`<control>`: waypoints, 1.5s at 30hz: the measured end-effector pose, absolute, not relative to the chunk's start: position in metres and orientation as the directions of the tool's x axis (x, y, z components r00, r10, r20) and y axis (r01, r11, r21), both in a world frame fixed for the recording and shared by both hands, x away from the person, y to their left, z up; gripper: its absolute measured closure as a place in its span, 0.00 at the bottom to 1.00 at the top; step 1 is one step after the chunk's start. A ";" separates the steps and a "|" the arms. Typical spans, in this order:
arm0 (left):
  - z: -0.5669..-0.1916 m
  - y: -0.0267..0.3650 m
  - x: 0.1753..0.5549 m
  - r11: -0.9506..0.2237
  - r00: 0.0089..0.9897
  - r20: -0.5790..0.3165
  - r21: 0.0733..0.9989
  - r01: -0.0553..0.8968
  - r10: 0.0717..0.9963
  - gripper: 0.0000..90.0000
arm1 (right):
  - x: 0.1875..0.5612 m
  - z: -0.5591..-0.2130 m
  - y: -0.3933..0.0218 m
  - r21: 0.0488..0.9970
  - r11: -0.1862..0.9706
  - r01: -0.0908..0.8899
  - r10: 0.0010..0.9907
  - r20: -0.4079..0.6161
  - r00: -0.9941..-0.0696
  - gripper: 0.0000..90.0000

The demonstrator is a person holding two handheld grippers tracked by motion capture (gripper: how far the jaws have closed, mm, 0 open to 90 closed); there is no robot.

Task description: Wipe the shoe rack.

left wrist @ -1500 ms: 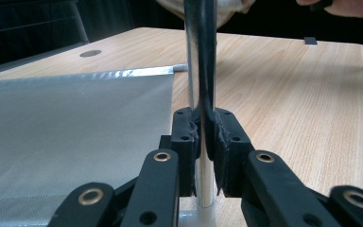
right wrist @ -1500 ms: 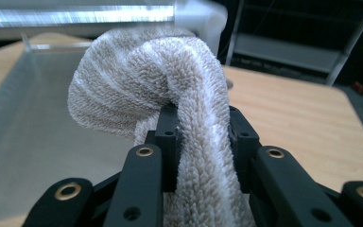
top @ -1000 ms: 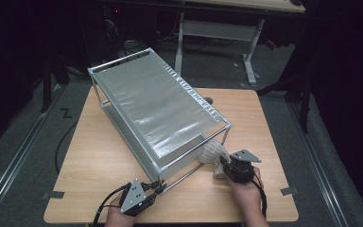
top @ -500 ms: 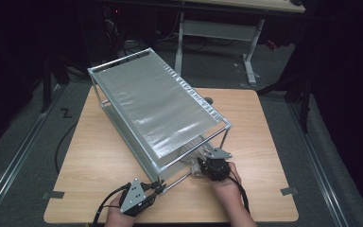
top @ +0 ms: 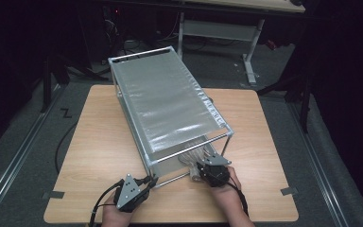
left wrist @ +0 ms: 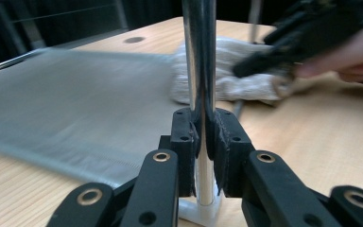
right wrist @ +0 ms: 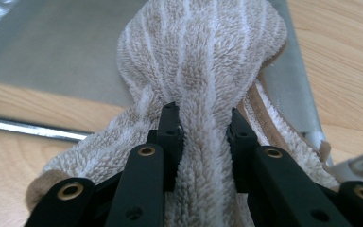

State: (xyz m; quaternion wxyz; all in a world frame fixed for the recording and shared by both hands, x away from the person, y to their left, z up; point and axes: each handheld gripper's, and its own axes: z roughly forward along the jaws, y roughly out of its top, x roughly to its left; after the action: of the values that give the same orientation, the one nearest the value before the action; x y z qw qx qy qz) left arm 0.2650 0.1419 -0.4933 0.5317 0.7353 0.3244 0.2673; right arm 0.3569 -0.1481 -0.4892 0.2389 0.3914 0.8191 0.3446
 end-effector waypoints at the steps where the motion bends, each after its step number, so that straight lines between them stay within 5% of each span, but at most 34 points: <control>1: -0.494 0.142 0.265 -0.201 0.635 0.027 0.958 0.204 0.772 0.89 | 0.355 -0.489 -0.147 0.751 0.458 0.476 0.804 -0.121 -0.583 0.81; 4: -0.492 0.151 0.269 -0.236 0.595 0.071 0.950 0.205 0.800 0.89 | 0.349 -0.488 -0.143 0.745 0.473 0.470 0.794 -0.129 -0.594 0.81; 15: -0.493 0.168 0.282 -0.158 0.490 0.014 0.954 0.254 0.872 0.90 | 0.325 -0.487 -0.130 0.736 0.506 0.449 0.764 -0.142 -0.629 0.81; 27: -0.492 0.169 0.284 -0.166 0.507 0.011 0.951 0.261 0.862 0.90 | 0.277 -0.475 -0.153 0.781 0.475 0.406 0.763 -0.135 -0.632 0.81; 45: -0.490 0.171 0.283 -0.207 0.524 0.045 0.945 0.254 0.850 0.89 | 0.246 -0.477 -0.262 0.768 0.316 0.558 0.929 -0.130 -0.348 0.81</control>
State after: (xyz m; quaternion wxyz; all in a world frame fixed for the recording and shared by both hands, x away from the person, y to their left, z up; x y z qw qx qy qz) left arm 0.2834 0.1713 -0.4904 0.4983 0.7169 0.3853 0.2990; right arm 0.2456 -0.2615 -0.4769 0.2919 0.4910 0.7568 0.3178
